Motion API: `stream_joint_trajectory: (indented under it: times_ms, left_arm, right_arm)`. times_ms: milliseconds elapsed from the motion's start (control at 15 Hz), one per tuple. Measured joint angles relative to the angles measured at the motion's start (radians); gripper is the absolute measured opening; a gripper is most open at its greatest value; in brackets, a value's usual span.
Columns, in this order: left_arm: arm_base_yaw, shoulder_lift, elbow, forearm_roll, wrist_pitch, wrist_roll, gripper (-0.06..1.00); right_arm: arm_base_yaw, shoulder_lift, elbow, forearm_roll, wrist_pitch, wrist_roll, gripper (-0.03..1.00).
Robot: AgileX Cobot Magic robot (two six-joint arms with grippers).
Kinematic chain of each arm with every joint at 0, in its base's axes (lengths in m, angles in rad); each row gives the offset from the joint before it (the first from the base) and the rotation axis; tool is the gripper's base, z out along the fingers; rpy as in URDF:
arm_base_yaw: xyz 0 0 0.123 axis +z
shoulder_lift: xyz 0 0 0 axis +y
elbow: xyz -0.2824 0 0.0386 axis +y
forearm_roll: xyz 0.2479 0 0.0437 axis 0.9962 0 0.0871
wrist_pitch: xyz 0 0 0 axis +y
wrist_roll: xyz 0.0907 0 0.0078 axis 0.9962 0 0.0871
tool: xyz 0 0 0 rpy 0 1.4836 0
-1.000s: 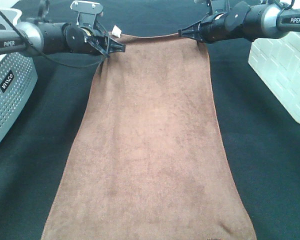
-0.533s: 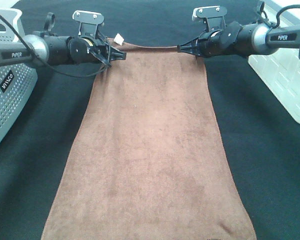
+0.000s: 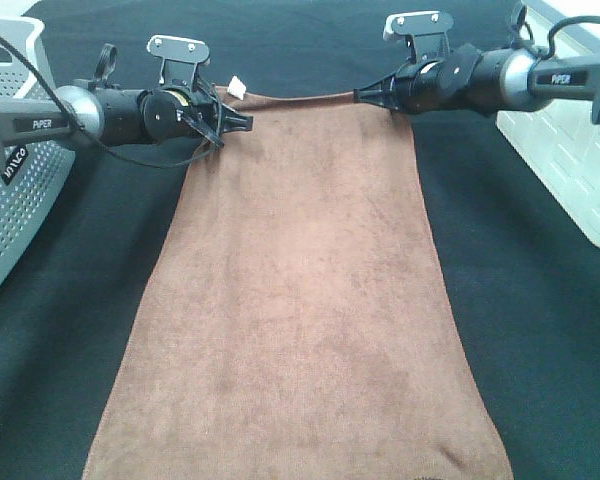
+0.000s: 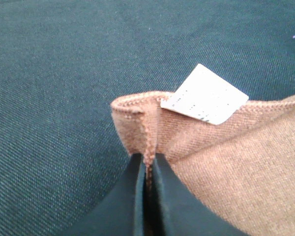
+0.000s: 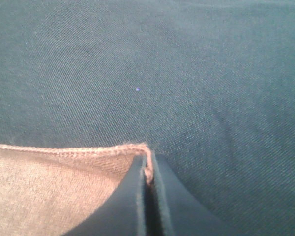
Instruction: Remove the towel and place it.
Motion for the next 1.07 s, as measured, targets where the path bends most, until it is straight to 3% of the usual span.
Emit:
stream_joint_trajectory:
  times_ms: [467, 800, 933, 1067]
  left_arm:
    - [0.003, 0.028, 0.000, 0.008, -0.033, 0.003, 0.03]
    - [0.003, 0.046, 0.000, 0.008, -0.047, 0.003, 0.17]
    - [0.004, 0.046, 0.000, 0.008, -0.052, 0.003, 0.30]
    - [0.005, 0.047, 0.000, 0.008, -0.061, 0.003, 0.38]
  right_arm:
    - [-0.007, 0.057, -0.033, 0.020, 0.012, 0.000, 0.00]
    - [-0.012, 0.057, -0.033, 0.022, 0.012, 0.000, 0.00]
    - [-0.013, 0.059, -0.033, 0.022, 0.012, 0.000, 0.09]
    - [-0.013, 0.059, -0.033, 0.022, 0.011, 0.000, 0.30]
